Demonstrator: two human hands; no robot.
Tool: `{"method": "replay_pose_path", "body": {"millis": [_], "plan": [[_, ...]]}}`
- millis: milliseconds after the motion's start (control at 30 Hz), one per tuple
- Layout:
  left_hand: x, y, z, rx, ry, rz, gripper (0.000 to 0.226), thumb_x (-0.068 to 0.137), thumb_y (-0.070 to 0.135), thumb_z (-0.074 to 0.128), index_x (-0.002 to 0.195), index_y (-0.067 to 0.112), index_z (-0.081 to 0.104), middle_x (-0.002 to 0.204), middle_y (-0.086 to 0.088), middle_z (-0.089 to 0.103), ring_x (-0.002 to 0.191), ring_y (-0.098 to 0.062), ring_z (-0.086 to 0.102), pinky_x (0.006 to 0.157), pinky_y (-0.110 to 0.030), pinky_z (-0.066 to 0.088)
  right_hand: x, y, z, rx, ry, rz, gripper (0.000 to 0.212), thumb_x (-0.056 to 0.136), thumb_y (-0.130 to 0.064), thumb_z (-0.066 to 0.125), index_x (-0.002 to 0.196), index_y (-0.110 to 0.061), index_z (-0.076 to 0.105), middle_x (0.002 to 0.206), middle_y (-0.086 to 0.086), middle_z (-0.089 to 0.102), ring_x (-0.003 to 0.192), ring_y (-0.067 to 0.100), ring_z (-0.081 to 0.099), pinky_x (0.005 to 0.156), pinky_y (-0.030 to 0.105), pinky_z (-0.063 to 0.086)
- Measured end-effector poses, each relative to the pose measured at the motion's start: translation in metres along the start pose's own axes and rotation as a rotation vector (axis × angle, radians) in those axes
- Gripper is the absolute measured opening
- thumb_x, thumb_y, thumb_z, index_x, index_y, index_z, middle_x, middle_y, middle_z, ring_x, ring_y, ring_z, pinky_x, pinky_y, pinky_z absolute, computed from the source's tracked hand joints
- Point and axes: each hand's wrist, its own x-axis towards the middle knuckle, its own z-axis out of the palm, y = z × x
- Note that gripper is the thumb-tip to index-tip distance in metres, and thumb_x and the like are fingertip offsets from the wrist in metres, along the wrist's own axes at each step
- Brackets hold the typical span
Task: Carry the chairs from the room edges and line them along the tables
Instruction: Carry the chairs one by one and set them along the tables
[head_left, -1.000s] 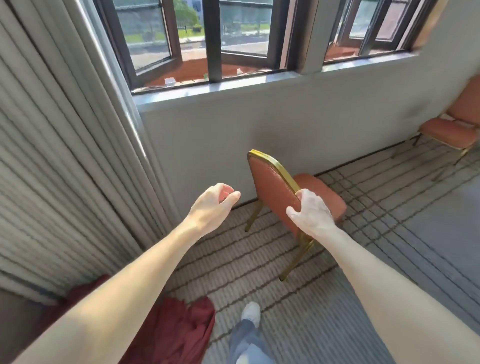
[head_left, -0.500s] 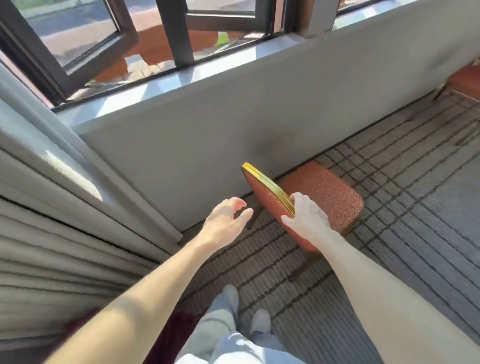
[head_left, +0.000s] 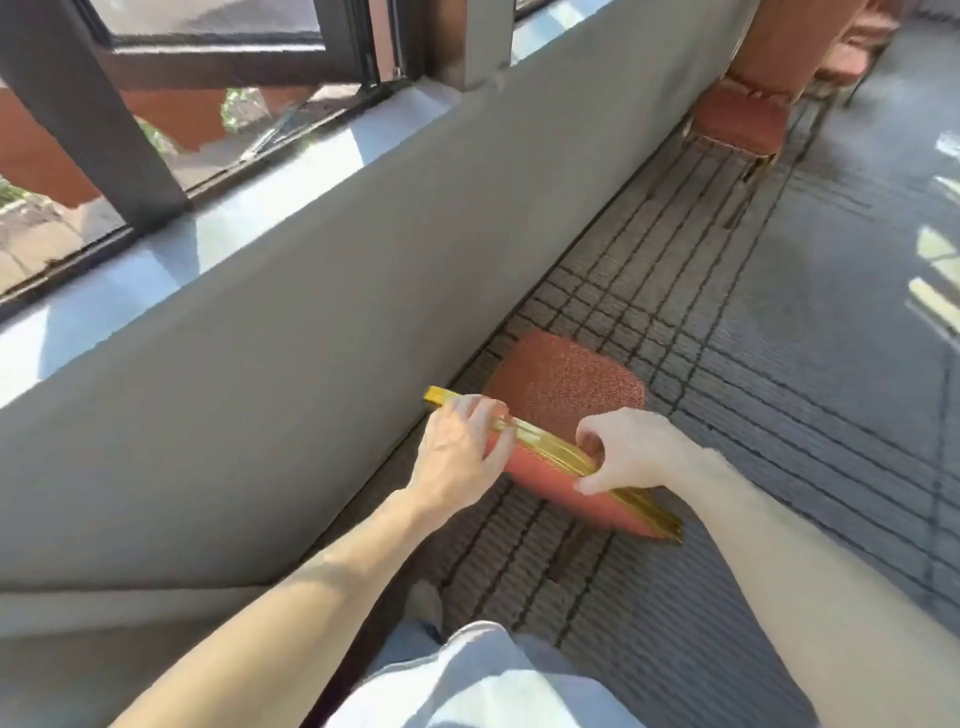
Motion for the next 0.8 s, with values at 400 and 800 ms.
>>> {"method": "replay_pose_path", "body": {"millis": [400, 800], "plan": [[0.168, 0.064, 0.014, 0.01, -0.237, 0.368, 0.05, 0.103, 0.041, 0.029, 0.062, 0.018, 0.047, 0.06, 0.005, 0.053, 0.06, -0.016, 0.05, 0.069, -0.041, 0.048, 0.02, 0.056, -0.076, 0.209, 0.109, 0.231, 0.07, 0.051, -0.082, 0.068, 0.109, -0.044, 0.058, 0.09, -0.022, 0.063, 0.087, 0.005, 0.06, 0.076, 0.034, 0.051], [0.36, 0.144, 0.031, 0.102, -0.148, 0.359, 0.055, 0.1, 0.048, 0.028, 0.059, 0.019, 0.05, 0.057, -0.001, 0.057, 0.064, -0.026, 0.058, 0.062, -0.037, 0.045, 0.113, 0.163, -0.183, 0.433, 0.371, 0.232, 0.017, 0.076, -0.042, 0.067, 0.083, -0.028, 0.06, 0.08, -0.007, 0.066, 0.078, 0.019, 0.064, 0.064, 0.034, 0.05]]}}
